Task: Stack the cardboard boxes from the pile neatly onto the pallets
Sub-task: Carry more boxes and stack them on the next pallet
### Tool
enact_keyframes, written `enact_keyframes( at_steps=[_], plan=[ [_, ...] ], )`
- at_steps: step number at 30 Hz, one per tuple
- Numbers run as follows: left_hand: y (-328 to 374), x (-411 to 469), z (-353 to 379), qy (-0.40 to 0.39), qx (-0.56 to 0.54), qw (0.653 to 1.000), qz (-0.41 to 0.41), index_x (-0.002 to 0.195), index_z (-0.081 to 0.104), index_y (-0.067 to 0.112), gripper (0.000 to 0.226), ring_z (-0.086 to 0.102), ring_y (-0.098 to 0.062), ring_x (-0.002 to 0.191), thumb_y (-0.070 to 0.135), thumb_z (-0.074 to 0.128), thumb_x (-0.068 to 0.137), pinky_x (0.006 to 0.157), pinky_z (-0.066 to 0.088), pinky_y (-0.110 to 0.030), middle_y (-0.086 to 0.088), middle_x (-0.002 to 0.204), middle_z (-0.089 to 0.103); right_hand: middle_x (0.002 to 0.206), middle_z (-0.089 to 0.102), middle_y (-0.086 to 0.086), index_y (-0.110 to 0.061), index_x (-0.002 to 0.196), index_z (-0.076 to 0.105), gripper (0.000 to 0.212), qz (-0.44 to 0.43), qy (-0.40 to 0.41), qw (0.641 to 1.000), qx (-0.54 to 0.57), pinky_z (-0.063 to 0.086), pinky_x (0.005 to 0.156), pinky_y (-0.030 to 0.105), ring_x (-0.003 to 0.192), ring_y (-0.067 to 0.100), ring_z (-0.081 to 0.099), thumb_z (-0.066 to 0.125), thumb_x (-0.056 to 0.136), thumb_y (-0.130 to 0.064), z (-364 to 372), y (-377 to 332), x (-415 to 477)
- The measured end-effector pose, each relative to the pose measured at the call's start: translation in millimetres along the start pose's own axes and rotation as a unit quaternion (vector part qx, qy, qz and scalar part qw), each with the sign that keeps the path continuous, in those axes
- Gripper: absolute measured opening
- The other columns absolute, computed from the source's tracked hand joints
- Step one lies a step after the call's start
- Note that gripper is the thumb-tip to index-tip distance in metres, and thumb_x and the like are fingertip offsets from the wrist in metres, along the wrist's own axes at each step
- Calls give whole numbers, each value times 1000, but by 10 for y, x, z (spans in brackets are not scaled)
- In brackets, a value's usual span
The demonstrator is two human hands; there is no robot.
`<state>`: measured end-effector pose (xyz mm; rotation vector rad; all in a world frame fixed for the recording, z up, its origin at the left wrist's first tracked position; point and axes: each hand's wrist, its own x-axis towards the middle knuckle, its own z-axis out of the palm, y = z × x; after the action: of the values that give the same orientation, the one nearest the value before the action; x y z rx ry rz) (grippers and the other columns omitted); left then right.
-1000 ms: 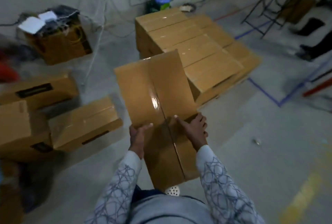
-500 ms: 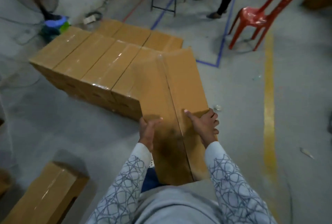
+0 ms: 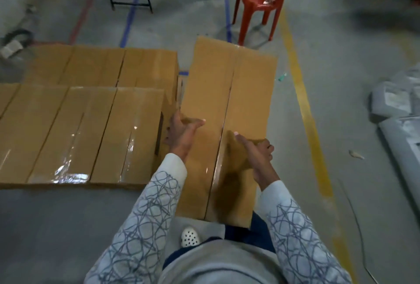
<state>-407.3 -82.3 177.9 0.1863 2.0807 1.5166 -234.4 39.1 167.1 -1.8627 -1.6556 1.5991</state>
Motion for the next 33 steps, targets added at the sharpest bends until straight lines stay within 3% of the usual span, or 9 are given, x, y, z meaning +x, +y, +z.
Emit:
enact_keyframes(
  at_steps=[4,11,16,19,24,28,31,33],
  plan=[
    [404,940,478,-33,25,999,-11,151,31,46,108,38,-32,143,71,78,57,115,31,-63,9,155,45,156,23,11,-6,156,19,122,7,23,999,22,35,116,53,142,36,24,82,71,-68,70,-584,778],
    [1146,2288,1299,-22,-26,999,-25,157,23,39,110,27,-32,146,61,79,65,115,30,-64,5,161,33,155,25,9,-9,154,22,121,-39,49,998,-22,32,115,61,141,37,26,80,69,-73,10,-2053,2276],
    [1698,3047,1601,11,-156,986,-54,150,37,39,102,53,-24,129,49,86,62,110,43,-57,5,141,57,156,26,12,-9,153,24,121,-108,87,982,-126,26,112,60,144,39,25,76,68,-77,127,-3205,3109],
    [1844,3660,1727,27,-195,978,-70,148,40,33,93,56,-22,126,37,86,68,111,44,-55,4,138,59,154,29,13,-9,152,26,117,-147,91,969,-178,27,111,59,141,40,28,74,70,-77,381,-3814,3683],
    [2071,4955,1921,54,-212,972,-85,138,42,33,96,54,-27,128,47,88,54,111,44,-55,5,138,57,153,32,15,-8,153,28,115,-178,89,947,-254,27,111,58,139,41,31,72,72,-77,1005,-4808,4694],
    [2394,6015,1977,79,-209,970,-91,154,31,29,120,41,-32,140,53,88,51,114,40,-55,0,153,44,157,29,15,-8,156,24,121,-177,69,939,-286,25,112,60,143,41,27,71,70,-79,1496,-5677,5373],
    [2713,6707,1883,107,-235,962,-92,157,25,21,110,39,-27,137,38,88,68,112,38,-45,-1,156,38,162,24,17,-8,158,21,122,-184,47,934,-303,22,115,61,148,41,22,71,72,-79,1906,-6344,5738],
    [2891,7074,1780,133,-228,958,-110,158,22,22,117,35,-29,142,43,88,64,115,37,-49,-2,160,34,165,19,17,-7,159,19,122,-190,29,928,-320,19,117,62,151,42,18,70,74,-78,2170,-6721,5908]
  ],
)
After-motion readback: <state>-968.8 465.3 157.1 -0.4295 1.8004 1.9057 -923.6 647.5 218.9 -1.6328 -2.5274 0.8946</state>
